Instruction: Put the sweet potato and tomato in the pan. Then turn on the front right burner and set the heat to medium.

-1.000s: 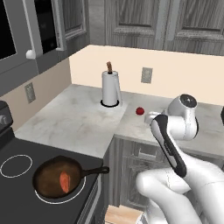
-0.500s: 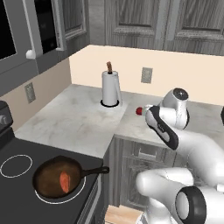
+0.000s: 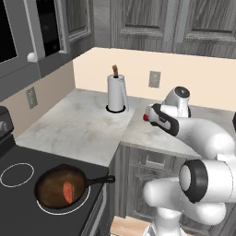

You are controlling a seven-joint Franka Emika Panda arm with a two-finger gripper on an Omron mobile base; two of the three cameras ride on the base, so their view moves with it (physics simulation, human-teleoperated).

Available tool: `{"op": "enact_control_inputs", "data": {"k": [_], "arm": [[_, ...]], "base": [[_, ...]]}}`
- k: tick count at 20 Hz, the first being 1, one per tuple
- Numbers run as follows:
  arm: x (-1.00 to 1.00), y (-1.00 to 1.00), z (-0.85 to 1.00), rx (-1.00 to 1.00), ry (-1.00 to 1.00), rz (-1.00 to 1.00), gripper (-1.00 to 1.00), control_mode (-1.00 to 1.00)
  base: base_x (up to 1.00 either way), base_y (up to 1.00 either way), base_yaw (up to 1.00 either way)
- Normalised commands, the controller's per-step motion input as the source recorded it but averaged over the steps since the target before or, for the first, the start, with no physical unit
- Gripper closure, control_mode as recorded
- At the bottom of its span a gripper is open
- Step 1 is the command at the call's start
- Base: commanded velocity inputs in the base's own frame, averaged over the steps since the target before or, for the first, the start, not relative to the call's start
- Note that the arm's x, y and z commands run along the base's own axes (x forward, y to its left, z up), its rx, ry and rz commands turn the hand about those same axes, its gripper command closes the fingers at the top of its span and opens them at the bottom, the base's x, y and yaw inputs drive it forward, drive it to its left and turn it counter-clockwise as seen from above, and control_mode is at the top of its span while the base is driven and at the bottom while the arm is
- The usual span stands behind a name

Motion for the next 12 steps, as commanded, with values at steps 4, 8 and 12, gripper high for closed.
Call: {"op": "enact_control_inputs", "data": {"k": [4, 8, 12], "arm": [[0.48, -0.01, 0.00, -0.01, 0.02, 0.00, -1.00, -1.00], [0.40, -0.05, -0.04, -0.01, 0.03, 0.00, -1.00, -1.00], [0.34, -0.13, -0.09, -0.01, 0.06, 0.00, -1.00, -1.00]], "base": [[0.00, 0.00, 0.00], [0.00, 0.00, 0.00], [0.00, 0.00, 0.00]]}}
